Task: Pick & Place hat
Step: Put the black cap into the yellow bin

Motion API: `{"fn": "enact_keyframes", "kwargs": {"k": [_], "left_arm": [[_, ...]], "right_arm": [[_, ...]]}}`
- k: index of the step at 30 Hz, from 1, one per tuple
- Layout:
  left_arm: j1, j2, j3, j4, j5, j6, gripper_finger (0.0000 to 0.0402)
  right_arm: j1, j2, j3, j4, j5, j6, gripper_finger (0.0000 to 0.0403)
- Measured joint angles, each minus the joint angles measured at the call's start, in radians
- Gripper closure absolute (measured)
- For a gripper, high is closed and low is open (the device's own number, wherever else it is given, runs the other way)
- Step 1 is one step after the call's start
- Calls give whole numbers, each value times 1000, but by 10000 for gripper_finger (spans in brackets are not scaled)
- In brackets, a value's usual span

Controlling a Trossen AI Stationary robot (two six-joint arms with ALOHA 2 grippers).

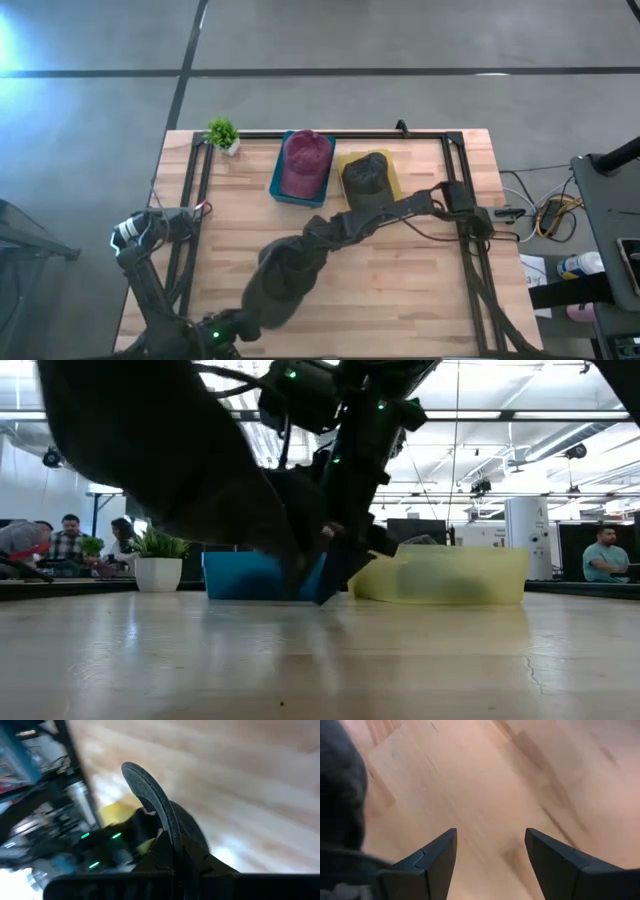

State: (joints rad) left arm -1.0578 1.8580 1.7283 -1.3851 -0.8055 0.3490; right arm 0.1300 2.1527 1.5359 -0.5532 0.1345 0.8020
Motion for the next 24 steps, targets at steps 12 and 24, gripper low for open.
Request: {"fn": "enact_keyframes", "kwargs": {"k": [12, 24], "left_arm": [[-38, 0, 6, -18, 43, -35, 395], [-23, -4, 8, 66, -115, 88, 394]], "right_arm": [[-48, -269, -304, 135, -148, -24, 172], [134, -437, -571, 411, 30, 277, 172]]}}
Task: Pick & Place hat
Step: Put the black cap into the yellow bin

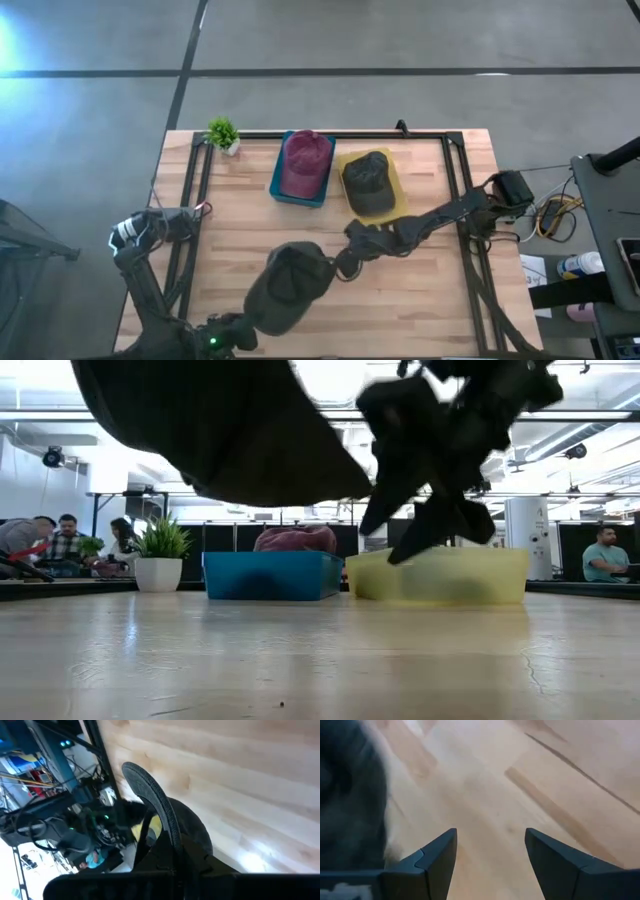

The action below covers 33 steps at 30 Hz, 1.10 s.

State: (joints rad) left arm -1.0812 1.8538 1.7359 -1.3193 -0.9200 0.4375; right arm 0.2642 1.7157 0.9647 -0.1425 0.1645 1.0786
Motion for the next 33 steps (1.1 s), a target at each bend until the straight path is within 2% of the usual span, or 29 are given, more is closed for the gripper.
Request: {"fn": "enact_keyframes", "kwargs": {"k": [5, 10, 18, 25, 29, 33], "left_arm": [[17, 2, 0, 125, -13, 93, 394], [36, 5, -9, 165, -17, 126, 394], [48, 6, -47, 190, 30, 102, 394], [61, 6, -101, 285, 37, 104, 394], [88, 6, -134, 380, 37, 149, 394], [119, 7, -161, 447, 36, 165, 394]], "right_arm": [[14, 14, -52, 171, 15, 61, 172], [11, 27, -35, 289, -28, 19, 172], [30, 33, 97, 177, -141, -44, 172], [38, 36, 224, 25, -148, -93, 172], [30, 81, 277, 18, -151, -94, 172], [31, 167, 348, 18, -210, -91, 172]]}}
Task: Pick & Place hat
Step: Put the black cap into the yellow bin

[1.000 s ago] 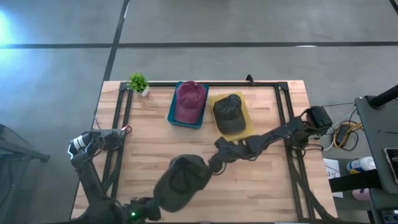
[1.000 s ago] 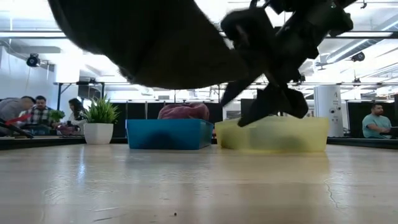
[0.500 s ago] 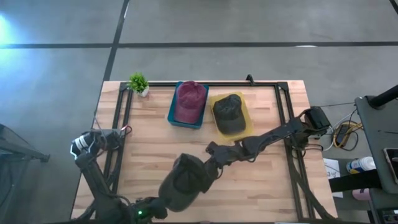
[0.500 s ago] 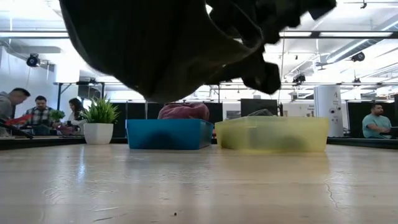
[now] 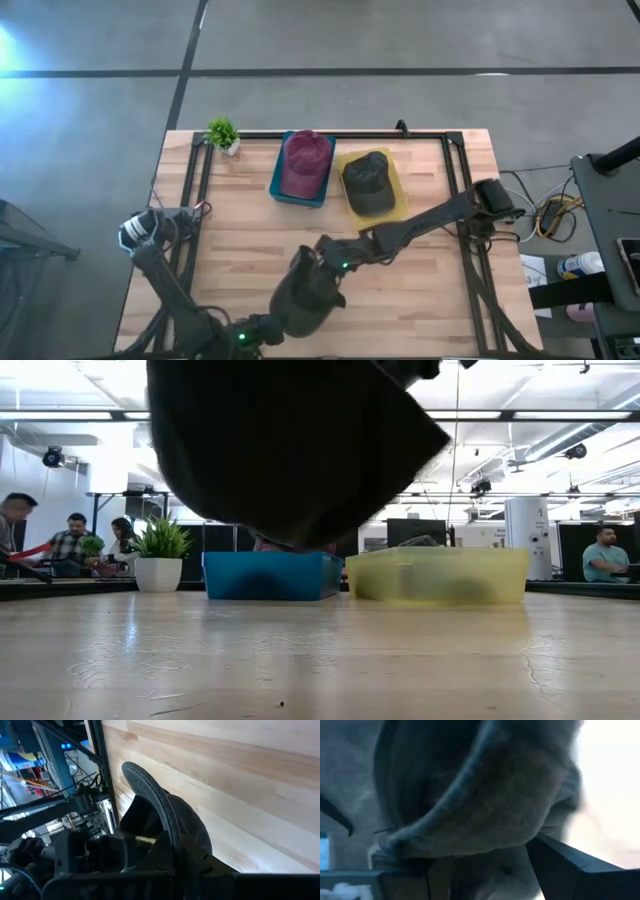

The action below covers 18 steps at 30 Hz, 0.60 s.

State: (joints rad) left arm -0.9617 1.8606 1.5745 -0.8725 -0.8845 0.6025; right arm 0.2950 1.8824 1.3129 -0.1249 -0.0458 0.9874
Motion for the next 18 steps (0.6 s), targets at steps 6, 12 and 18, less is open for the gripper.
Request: {"fn": "enact_keyframes", "kwargs": {"k": [6, 12, 18], "left_arm": [[35, 0, -92, 72, 16, -26, 394], [76, 1, -169, 261, 19, -3, 394], [113, 1, -214, 351, 14, -58, 394]], "right_arm": [[2, 116, 117, -78, -45, 84, 172], [2, 221, 239, -249, -41, 102, 172], [1, 254, 309, -380, -56, 60, 172]]}}
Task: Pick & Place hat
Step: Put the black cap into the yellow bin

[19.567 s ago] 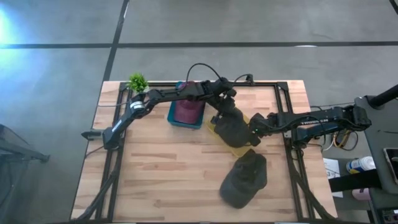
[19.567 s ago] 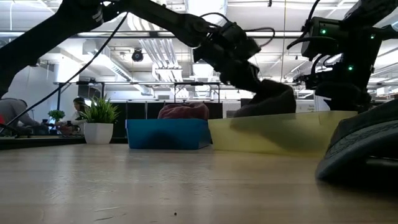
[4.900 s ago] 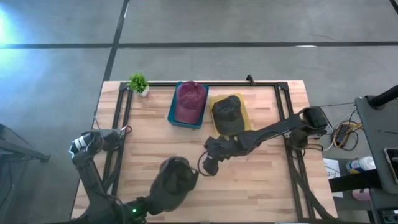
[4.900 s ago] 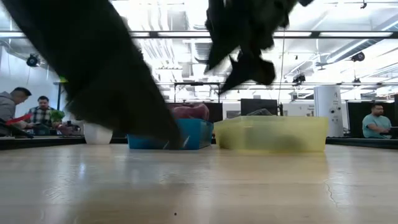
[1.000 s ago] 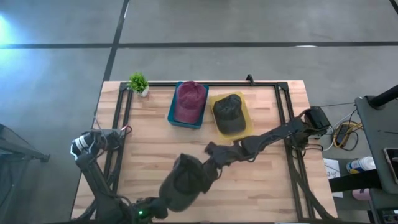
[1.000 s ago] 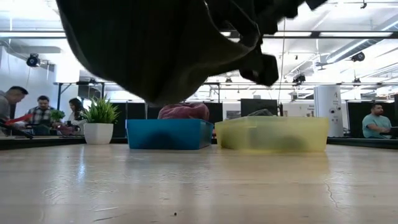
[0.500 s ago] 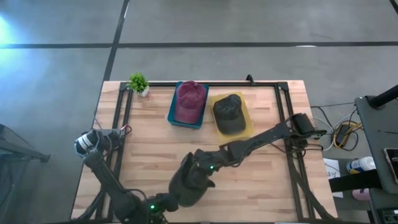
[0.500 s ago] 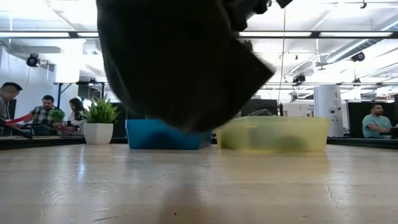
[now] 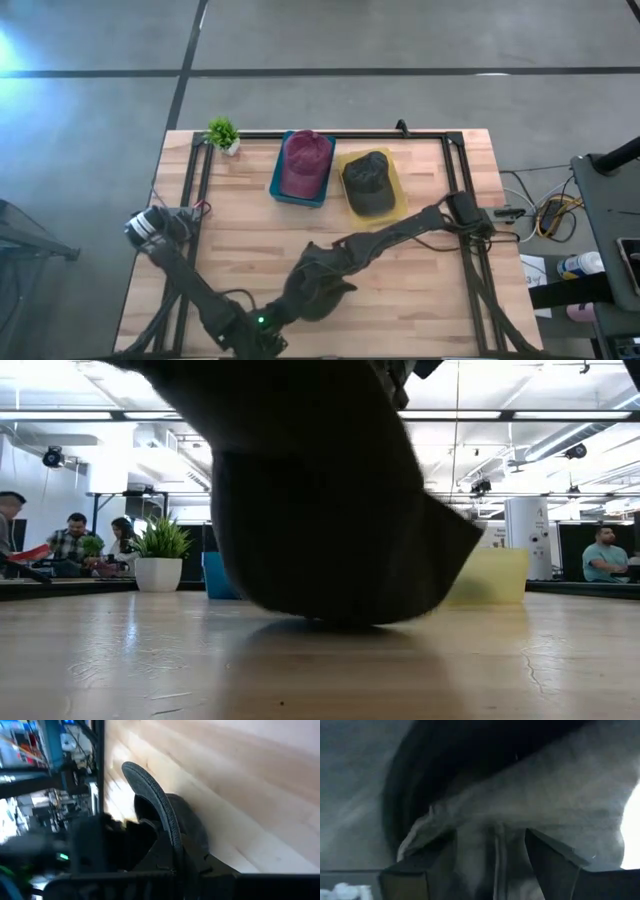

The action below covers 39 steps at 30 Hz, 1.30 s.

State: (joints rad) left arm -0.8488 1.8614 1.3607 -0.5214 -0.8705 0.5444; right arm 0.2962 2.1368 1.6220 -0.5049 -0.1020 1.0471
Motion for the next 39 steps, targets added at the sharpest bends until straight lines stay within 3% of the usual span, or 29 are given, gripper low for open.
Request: {"fn": "enact_keyframes", "kwargs": {"k": [8, 19, 27, 34, 39], "left_arm": [[43, 0, -81, 60, -30, -15, 394], [49, 0, -130, 66, -20, -30, 394], [53, 0, -130, 71, -18, -26, 394], [74, 0, -114, 79, -43, -28, 394], [86, 0, -114, 86, -29, -48, 394]], "right_arm": [[2, -52, 3, -136, 46, -31, 172], [-25, -141, -19, -330, 306, -67, 172], [-47, -97, -48, -315, 301, -86, 172], [-18, -44, -51, -241, 145, -90, 172], [-1, -53, -51, -235, 139, -98, 172]]}}
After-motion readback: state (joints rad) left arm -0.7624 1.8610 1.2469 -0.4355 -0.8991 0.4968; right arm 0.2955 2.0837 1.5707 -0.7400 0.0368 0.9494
